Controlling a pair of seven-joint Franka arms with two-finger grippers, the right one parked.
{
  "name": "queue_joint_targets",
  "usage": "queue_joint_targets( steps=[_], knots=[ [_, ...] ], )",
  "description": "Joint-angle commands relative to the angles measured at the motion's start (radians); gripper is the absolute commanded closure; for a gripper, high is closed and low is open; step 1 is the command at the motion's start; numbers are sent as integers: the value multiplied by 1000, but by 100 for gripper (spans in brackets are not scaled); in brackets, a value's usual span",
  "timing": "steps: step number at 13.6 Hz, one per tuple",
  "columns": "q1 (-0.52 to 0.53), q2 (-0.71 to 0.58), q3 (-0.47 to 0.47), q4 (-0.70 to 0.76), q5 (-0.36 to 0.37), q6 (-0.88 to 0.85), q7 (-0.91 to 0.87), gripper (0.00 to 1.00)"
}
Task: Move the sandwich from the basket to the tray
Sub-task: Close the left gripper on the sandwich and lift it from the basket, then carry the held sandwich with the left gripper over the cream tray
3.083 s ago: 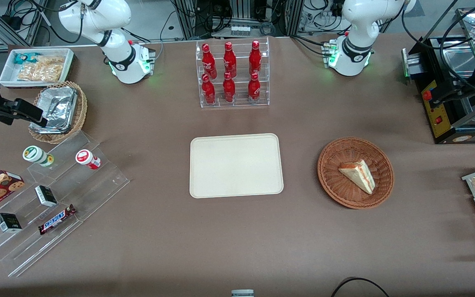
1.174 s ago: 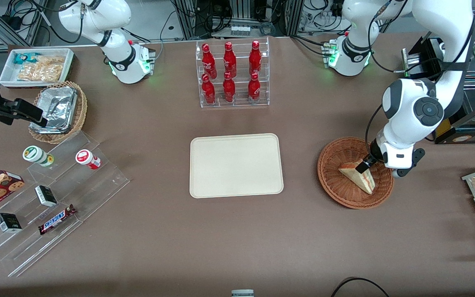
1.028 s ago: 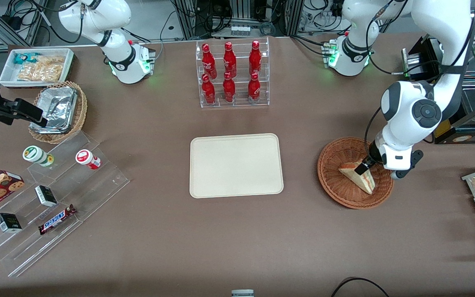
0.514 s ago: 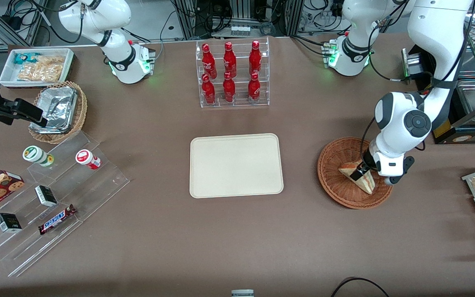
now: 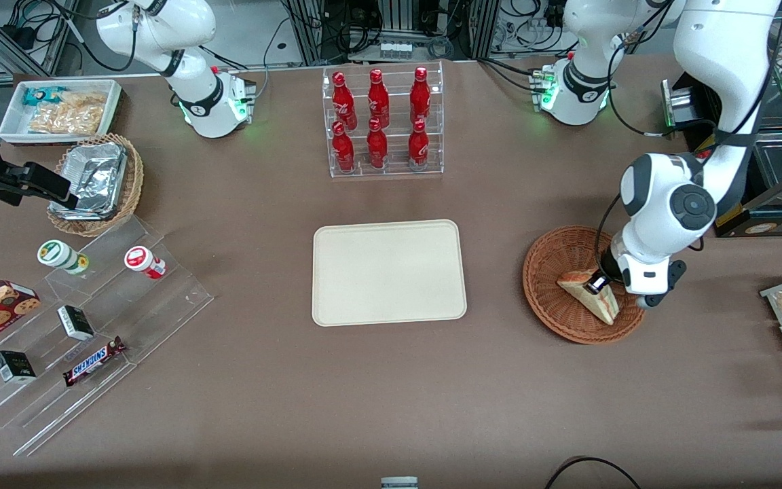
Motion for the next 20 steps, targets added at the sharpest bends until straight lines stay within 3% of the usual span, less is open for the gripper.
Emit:
queue_joint_targets(
  steps=[1,3,7,8,12,14,17,20],
  knots=[
    [-1,-46,-45,200,15,-322,16,91],
    [-3,-22,-116,349,15,-489,6,91],
    [-3,-2,-298,389,19,-507,-25,91],
    [-32,25,-333,409,56,-507,-29,91],
    [-233,171,-337,515,119,-506,-56,91],
    [-321,258,-335,585,191,-492,-109,90],
    [-403,366,-335,632,324,-383,-197,89],
    [-444,429,-335,630,355,-225,-197,88]
  ],
)
